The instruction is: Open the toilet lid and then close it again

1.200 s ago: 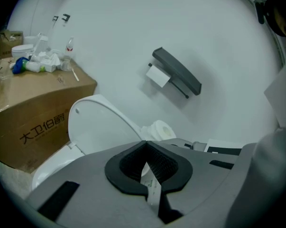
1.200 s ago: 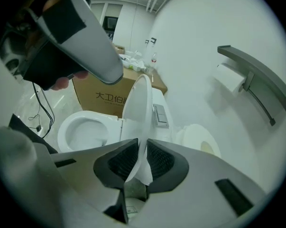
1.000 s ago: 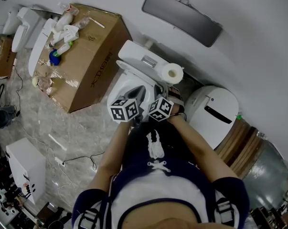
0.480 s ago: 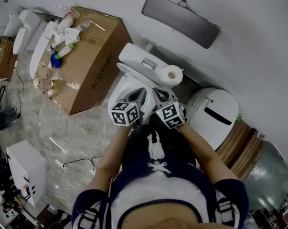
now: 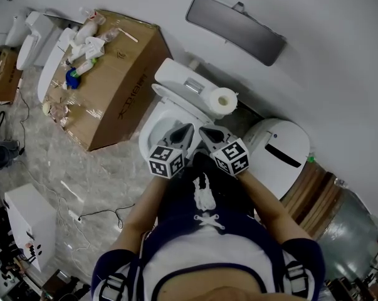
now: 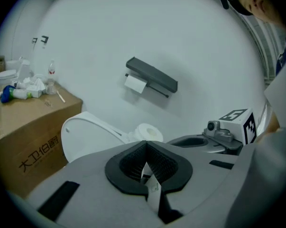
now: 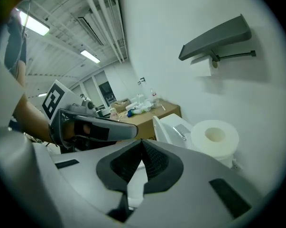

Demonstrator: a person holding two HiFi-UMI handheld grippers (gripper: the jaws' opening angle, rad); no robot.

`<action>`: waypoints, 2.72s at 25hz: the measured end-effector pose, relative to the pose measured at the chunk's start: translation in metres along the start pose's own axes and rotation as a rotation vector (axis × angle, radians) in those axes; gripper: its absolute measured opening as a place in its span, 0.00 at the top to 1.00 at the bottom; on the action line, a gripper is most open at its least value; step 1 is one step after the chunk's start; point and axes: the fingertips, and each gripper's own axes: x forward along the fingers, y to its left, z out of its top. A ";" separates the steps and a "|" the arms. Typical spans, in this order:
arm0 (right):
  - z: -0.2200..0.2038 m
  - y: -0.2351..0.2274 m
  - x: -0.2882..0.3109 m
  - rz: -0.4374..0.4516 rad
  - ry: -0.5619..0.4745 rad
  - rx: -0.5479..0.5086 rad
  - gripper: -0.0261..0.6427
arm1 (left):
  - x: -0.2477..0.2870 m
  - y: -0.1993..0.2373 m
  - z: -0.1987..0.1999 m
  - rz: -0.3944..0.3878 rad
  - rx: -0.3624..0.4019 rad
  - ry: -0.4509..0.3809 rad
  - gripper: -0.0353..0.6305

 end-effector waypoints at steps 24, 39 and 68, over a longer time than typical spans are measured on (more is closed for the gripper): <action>-0.054 -0.064 0.035 -0.161 0.300 -0.144 0.83 | -0.015 0.017 -0.021 0.079 -0.037 0.021 0.94; -0.078 -0.081 0.055 -0.214 0.371 -0.110 0.89 | -0.025 0.024 -0.031 0.076 -0.061 0.044 0.94; -0.108 -0.002 0.065 -0.126 0.494 -0.223 0.89 | -0.062 0.060 -0.070 0.068 -0.204 0.107 0.94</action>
